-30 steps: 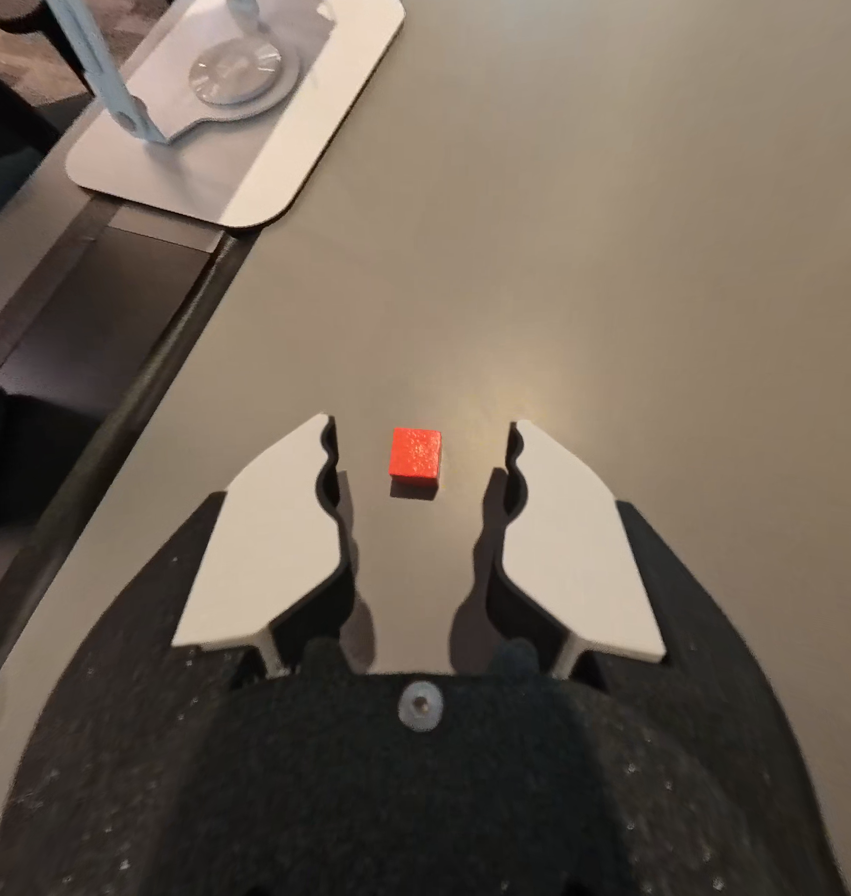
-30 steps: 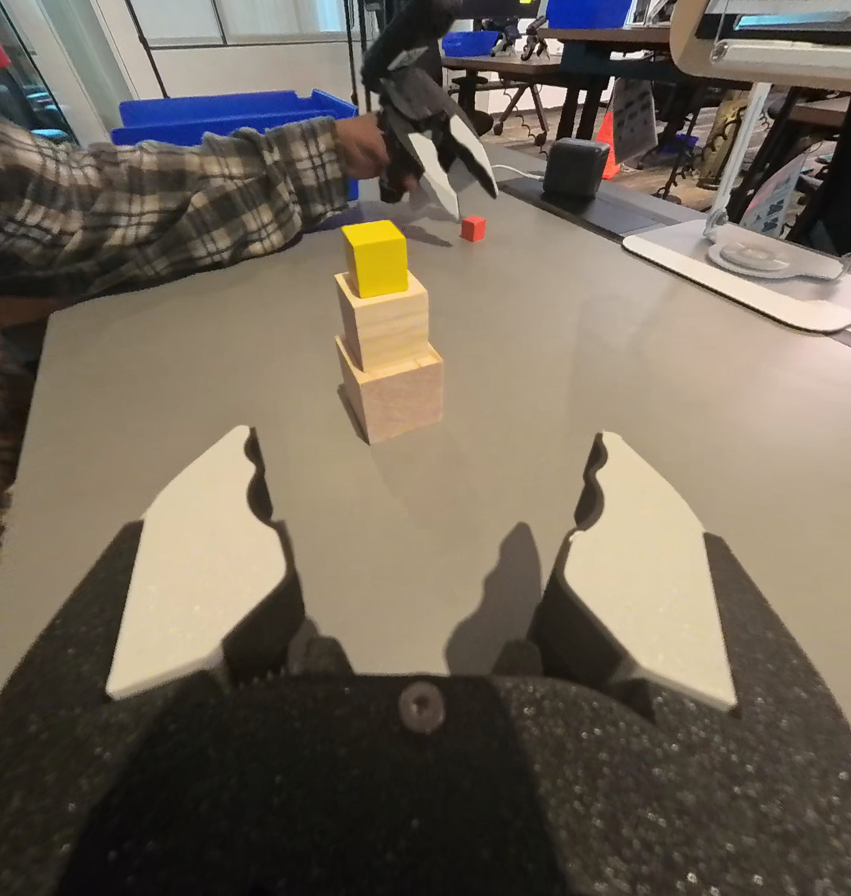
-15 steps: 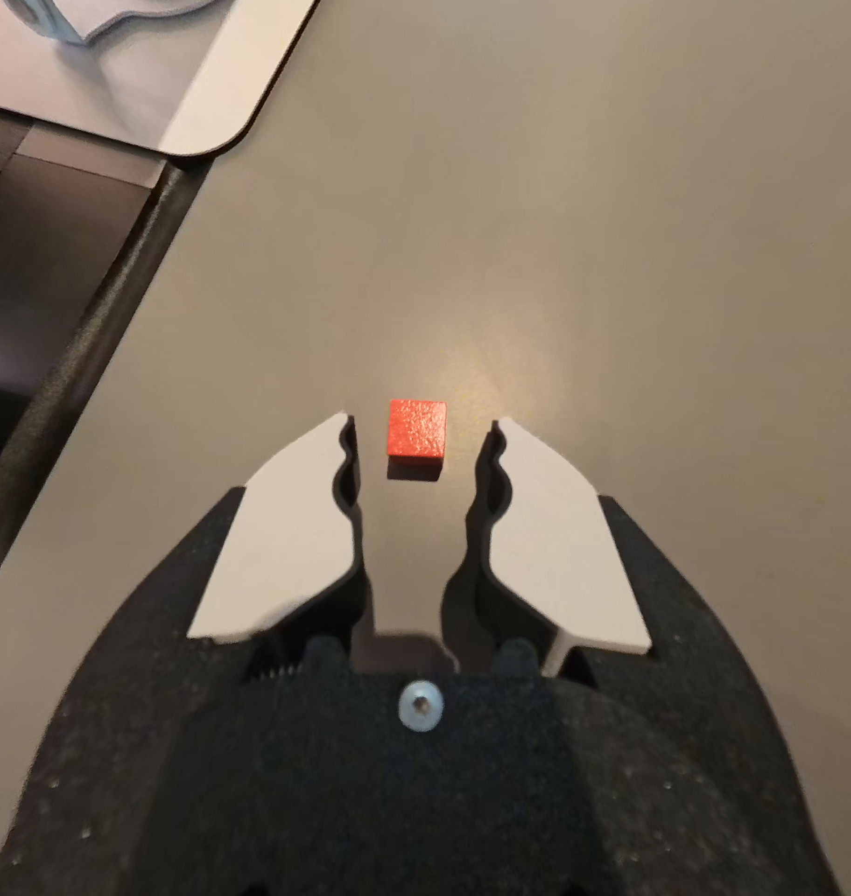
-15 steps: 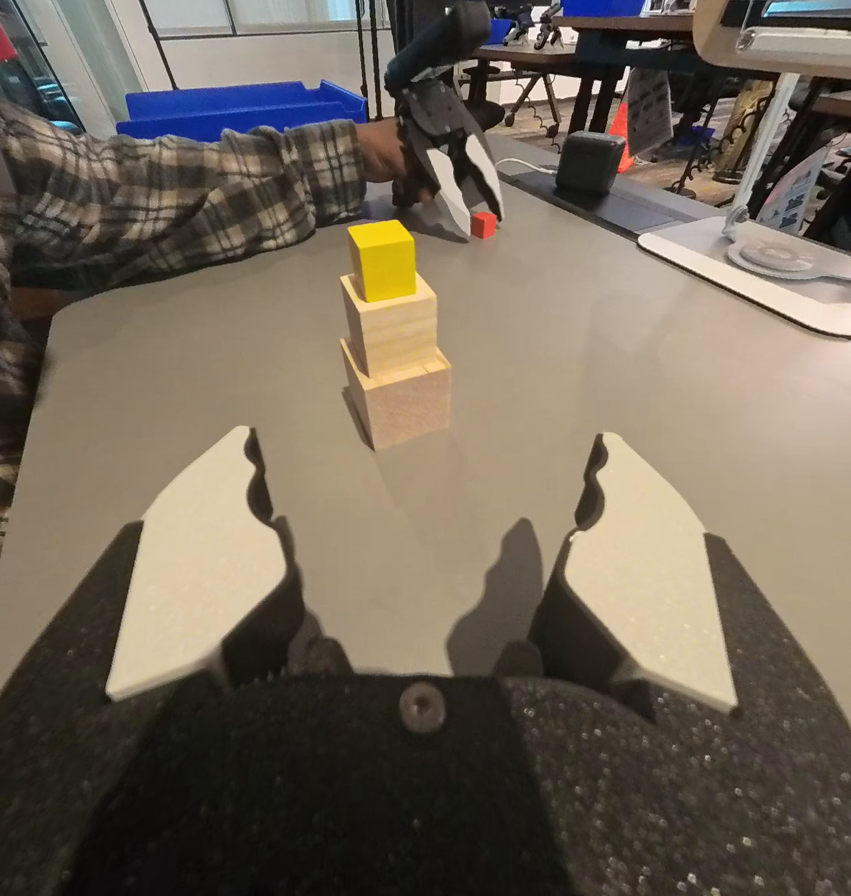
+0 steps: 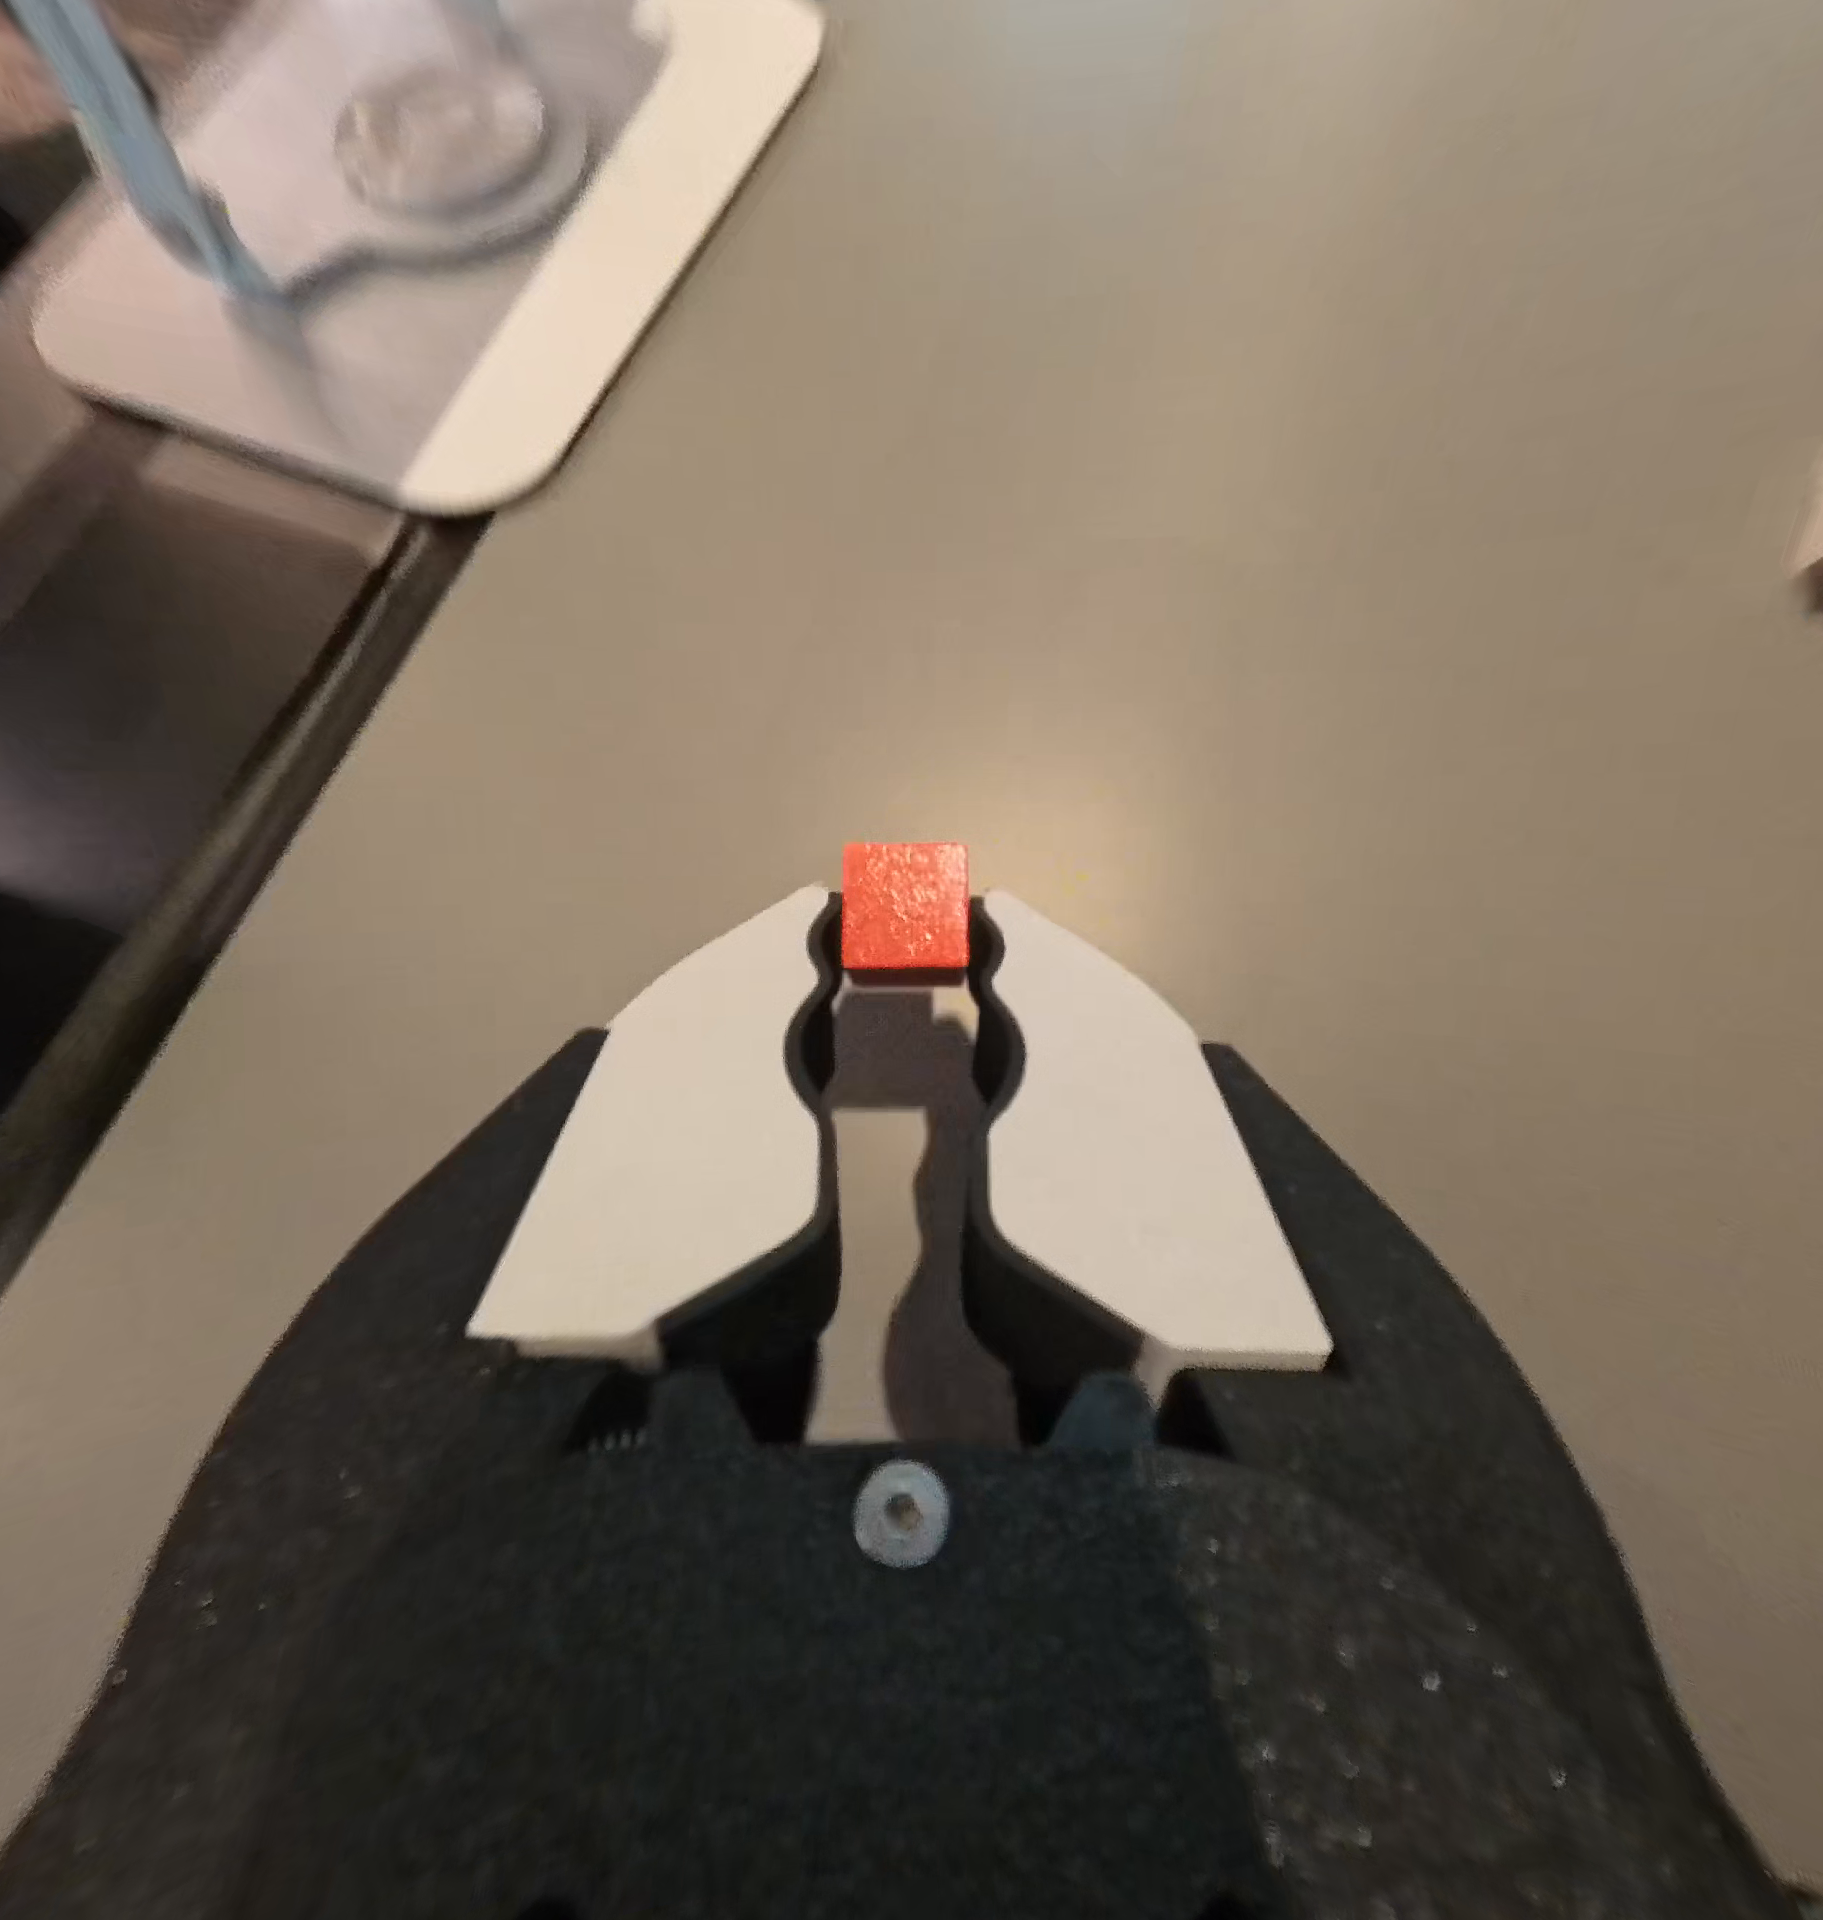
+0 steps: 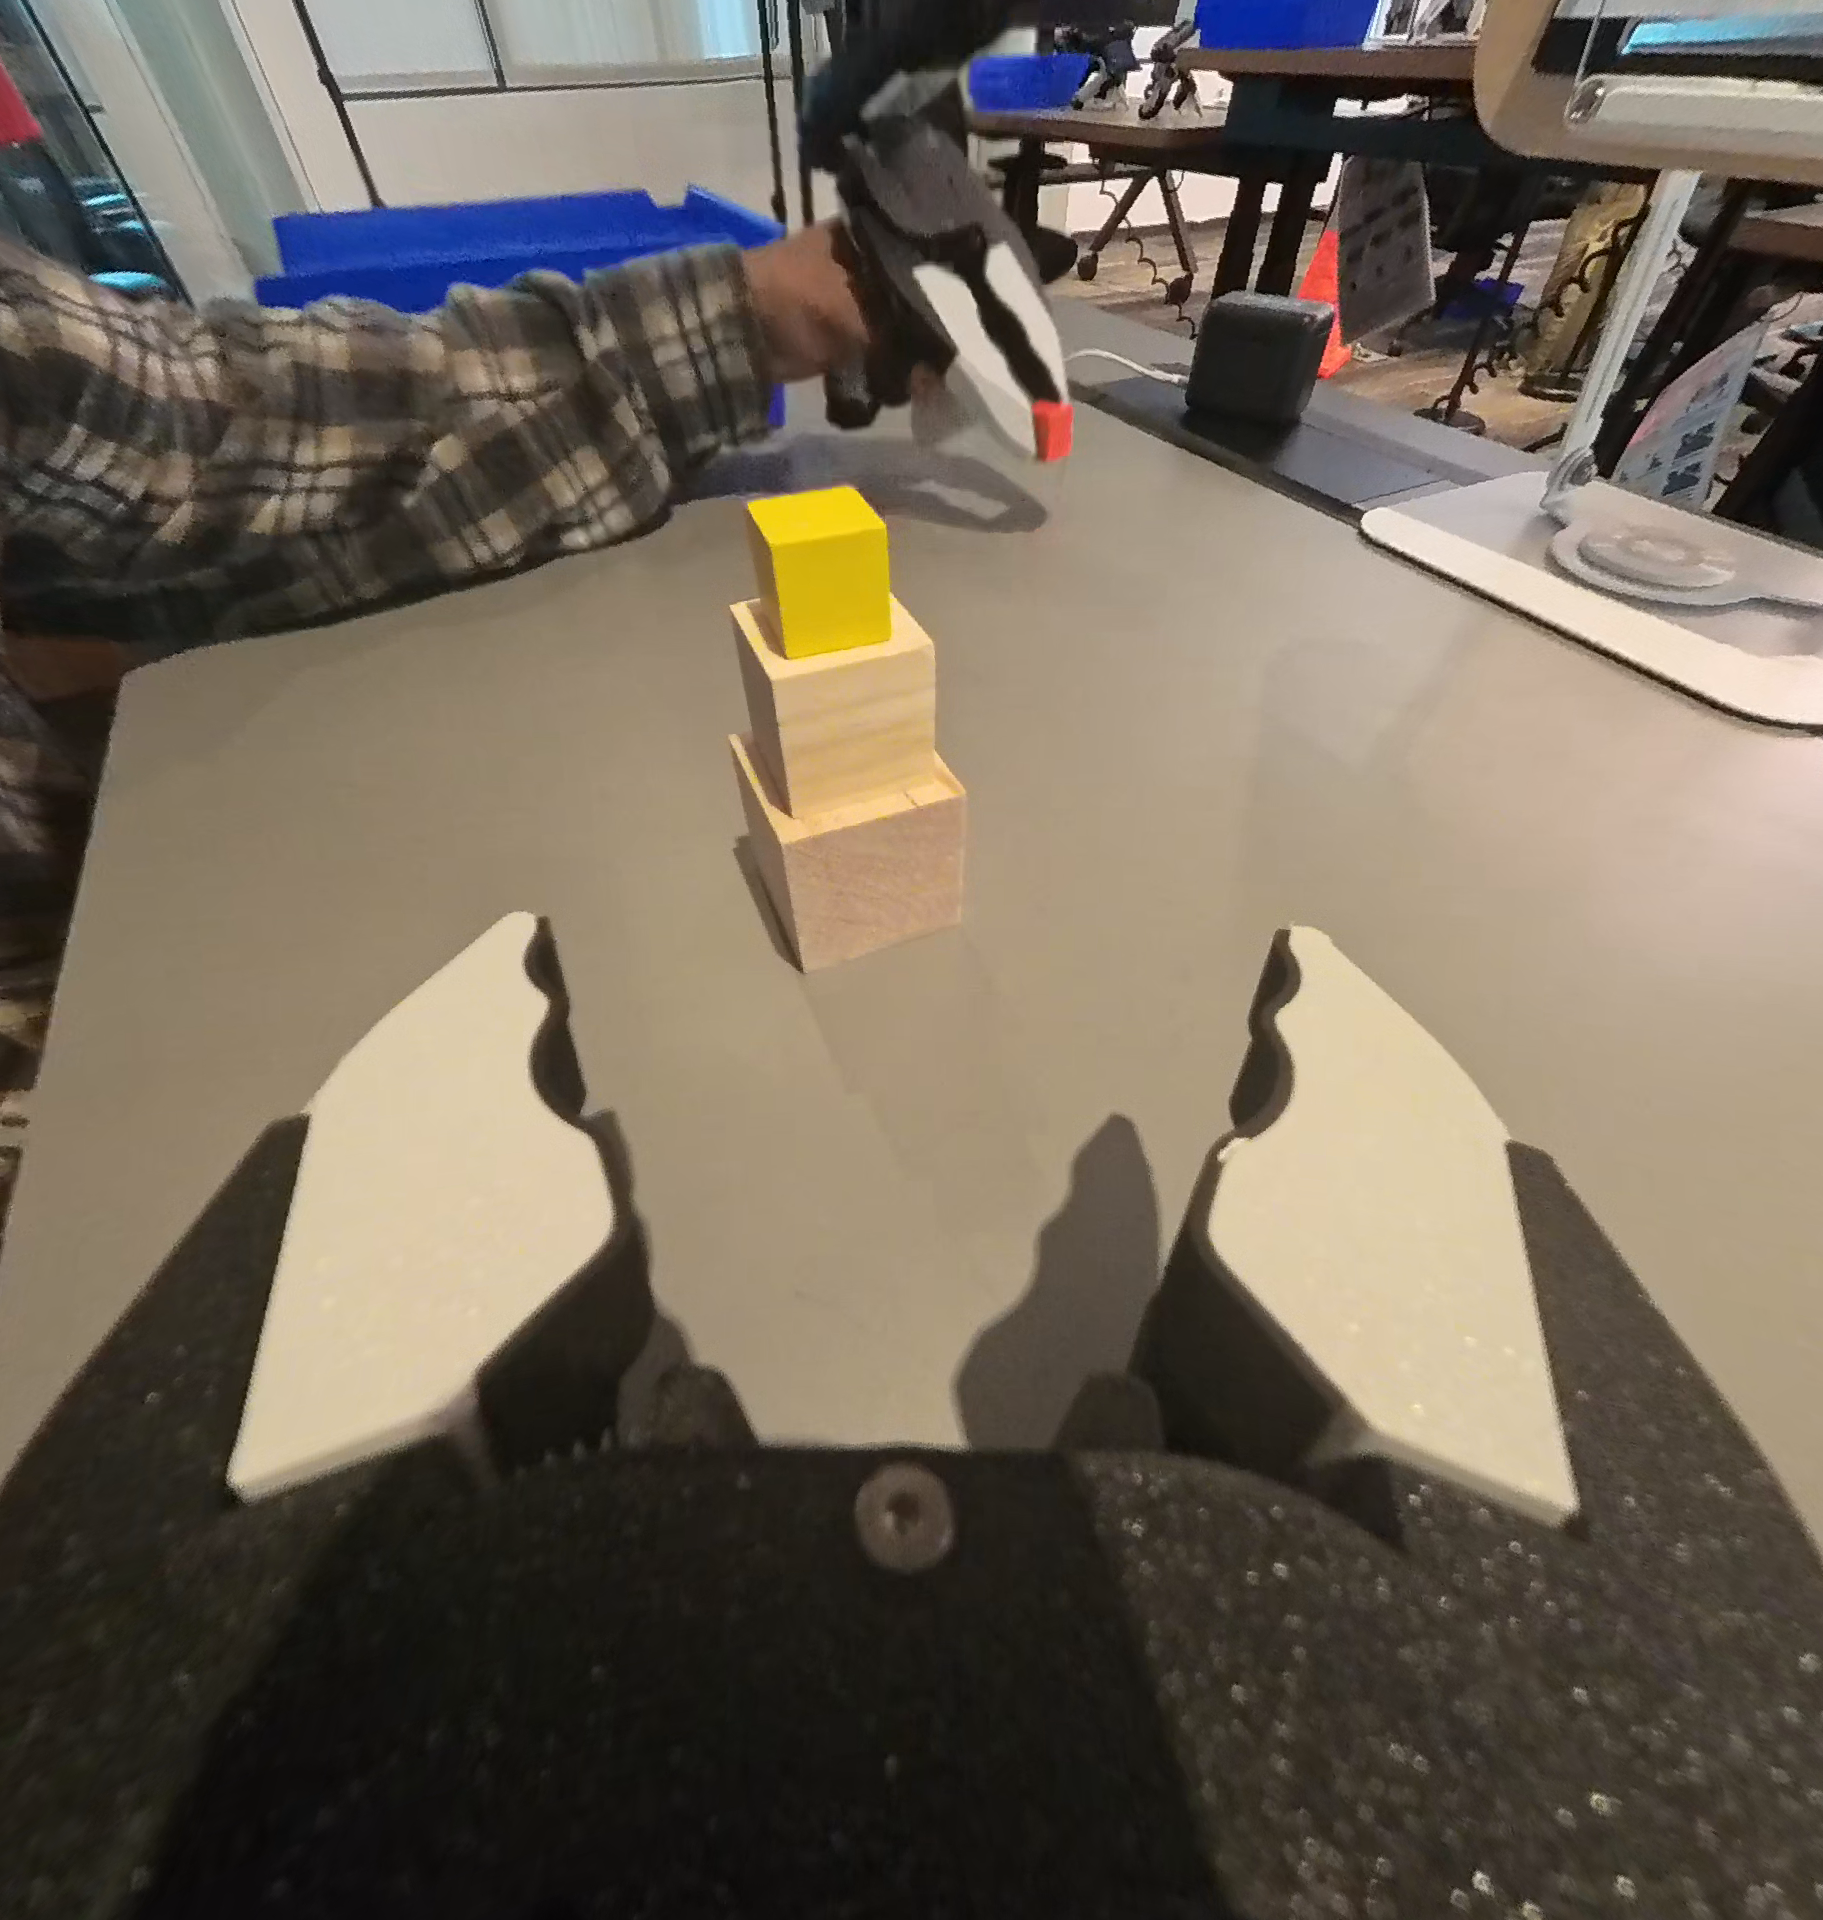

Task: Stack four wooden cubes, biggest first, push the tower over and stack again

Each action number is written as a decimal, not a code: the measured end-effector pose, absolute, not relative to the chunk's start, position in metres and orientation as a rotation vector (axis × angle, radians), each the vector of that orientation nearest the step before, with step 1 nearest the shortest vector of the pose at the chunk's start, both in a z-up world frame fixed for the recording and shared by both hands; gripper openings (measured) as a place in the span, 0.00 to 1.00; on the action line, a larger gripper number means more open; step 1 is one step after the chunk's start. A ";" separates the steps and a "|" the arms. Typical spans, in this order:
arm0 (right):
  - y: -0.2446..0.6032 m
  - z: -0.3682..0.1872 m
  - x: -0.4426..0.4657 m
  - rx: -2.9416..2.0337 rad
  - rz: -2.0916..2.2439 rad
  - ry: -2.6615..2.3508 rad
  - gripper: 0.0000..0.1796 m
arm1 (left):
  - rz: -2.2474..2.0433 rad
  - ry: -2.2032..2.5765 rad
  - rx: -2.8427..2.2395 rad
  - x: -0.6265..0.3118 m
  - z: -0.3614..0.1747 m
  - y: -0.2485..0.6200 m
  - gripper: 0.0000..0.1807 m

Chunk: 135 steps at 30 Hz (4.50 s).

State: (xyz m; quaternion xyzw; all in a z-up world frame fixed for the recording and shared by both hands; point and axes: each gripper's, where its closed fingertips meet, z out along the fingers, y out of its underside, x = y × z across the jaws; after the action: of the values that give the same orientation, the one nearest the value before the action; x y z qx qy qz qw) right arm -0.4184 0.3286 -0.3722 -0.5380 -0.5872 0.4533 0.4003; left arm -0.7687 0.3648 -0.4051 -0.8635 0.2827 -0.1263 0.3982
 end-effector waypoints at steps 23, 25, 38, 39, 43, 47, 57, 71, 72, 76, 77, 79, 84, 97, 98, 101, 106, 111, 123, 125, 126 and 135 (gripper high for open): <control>0.322 -0.346 -0.396 -1.317 1.138 -1.426 0.67 | -0.489 1.146 -1.980 -0.491 -0.297 0.305 0.12; 0.324 -0.346 -0.395 -1.319 1.133 -1.421 0.67 | -0.508 1.147 -1.963 -0.492 -0.301 0.304 0.12; 0.326 -0.357 -0.398 -1.343 1.149 -1.438 0.67 | -0.519 1.179 -1.995 -0.488 -0.319 0.306 0.12; 0.325 -0.357 -0.398 -1.342 1.150 -1.439 0.67 | -0.516 1.185 -1.999 -0.487 -0.320 0.306 0.12; 0.323 -0.357 -0.399 -1.340 1.147 -1.450 0.67 | -0.519 1.200 -2.023 -0.486 -0.325 0.306 0.12; 0.322 -0.355 -0.400 -1.335 1.149 -1.448 0.67 | -0.516 1.227 -2.034 -0.484 -0.330 0.304 0.12; 0.322 -0.355 -0.400 -1.334 1.153 -1.450 0.67 | -0.504 1.227 -2.045 -0.486 -0.333 0.306 0.12; 0.322 -0.355 -0.400 -1.335 1.155 -1.451 0.67 | -0.522 1.223 -2.058 -0.486 -0.336 0.307 0.12; 0.322 -0.355 -0.400 -1.334 1.156 -1.450 0.67 | -0.520 1.226 -2.058 -0.486 -0.336 0.307 0.12; 0.321 -0.356 -0.400 -1.335 1.156 -1.450 0.67 | -0.517 1.234 -2.057 -0.486 -0.337 0.307 0.12; 0.321 -0.356 -0.400 -1.336 1.154 -1.452 0.67 | -0.516 1.233 -2.058 -0.486 -0.337 0.307 0.12; 0.321 -0.356 -0.401 -1.335 1.155 -1.453 0.67 | -0.512 1.230 -2.057 -0.487 -0.336 0.307 0.13; 0.321 -0.356 -0.401 -1.337 1.154 -1.453 0.67 | -0.498 1.222 -2.049 -0.489 -0.335 0.309 0.18; 0.323 -0.358 -0.400 -1.344 1.150 -1.450 0.67 | -0.469 1.188 -2.036 -0.495 -0.326 0.311 0.38; 0.323 -0.358 -0.400 -1.345 1.149 -1.450 0.67 | -0.469 1.186 -2.034 -0.496 -0.326 0.311 0.39; 0.323 -0.359 -0.400 -1.347 1.149 -1.450 0.67 | -0.471 1.175 -2.029 -0.497 -0.323 0.311 0.41; 0.324 -0.360 -0.401 -1.351 1.144 -1.453 0.67 | -0.475 1.167 -2.017 -0.499 -0.317 0.309 0.43; 0.324 -0.360 -0.400 -1.360 1.134 -1.460 0.67 | -0.444 1.120 -2.006 -0.511 -0.307 0.308 0.44; 0.338 -0.357 -0.390 -1.381 0.948 -1.609 0.67 | -0.375 0.887 -1.910 -0.583 -0.333 0.268 0.43; 0.343 -0.358 -0.389 -1.379 0.895 -1.672 0.64 | -0.397 0.850 -1.840 -0.593 -0.338 0.260 0.43; 0.346 -0.358 -0.388 -1.384 0.880 -1.702 0.64 | -0.414 0.820 -1.799 -0.598 -0.339 0.257 0.42; 0.354 -0.361 -0.392 -1.365 0.786 -1.981 0.18 | -0.500 0.588 -1.681 -0.628 -0.332 0.260 0.37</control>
State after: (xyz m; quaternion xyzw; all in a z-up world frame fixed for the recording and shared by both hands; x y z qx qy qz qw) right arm -0.3919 0.3541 -0.3611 -0.5143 -0.7465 0.2962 0.3008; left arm -0.6280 0.2604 -0.3322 -0.7257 0.2539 -0.2160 0.6019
